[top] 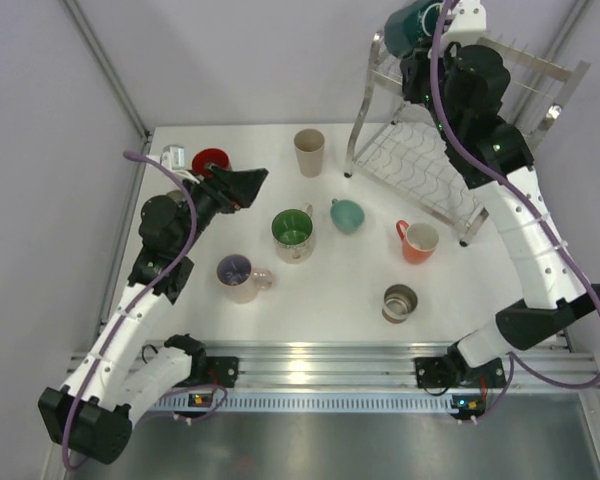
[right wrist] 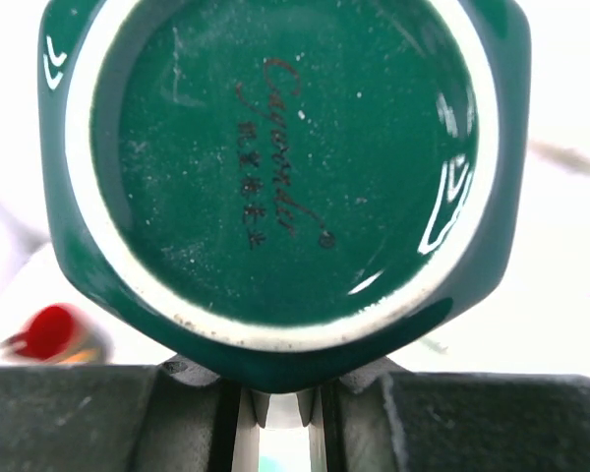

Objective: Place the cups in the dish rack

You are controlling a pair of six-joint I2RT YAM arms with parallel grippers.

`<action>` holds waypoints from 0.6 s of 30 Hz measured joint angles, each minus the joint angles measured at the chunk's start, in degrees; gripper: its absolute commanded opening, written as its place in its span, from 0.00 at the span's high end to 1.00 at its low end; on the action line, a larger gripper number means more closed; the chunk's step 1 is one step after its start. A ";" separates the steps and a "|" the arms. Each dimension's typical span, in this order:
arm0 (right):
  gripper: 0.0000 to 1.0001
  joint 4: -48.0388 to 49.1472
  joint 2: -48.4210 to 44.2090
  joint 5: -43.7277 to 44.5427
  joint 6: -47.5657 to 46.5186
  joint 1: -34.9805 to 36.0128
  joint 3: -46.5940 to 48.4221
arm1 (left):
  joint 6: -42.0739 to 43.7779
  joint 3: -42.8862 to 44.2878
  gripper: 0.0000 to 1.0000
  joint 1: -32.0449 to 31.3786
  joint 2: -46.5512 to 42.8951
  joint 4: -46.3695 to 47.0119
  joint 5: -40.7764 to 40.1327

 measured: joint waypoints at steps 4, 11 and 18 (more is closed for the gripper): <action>1.00 -0.07 4.63 5.27 -6.86 -3.08 6.21 | -0.07 -2.47 0.02 0.00 -1.20 -1.79 0.96; 1.00 -0.55 14.60 9.79 -15.32 -10.12 17.66 | -0.59 -4.50 0.02 0.00 -3.72 -3.26 3.13; 1.00 -5.53 18.88 5.33 -13.55 -18.93 19.21 | -1.68 -5.46 0.02 0.00 -4.79 -3.23 4.83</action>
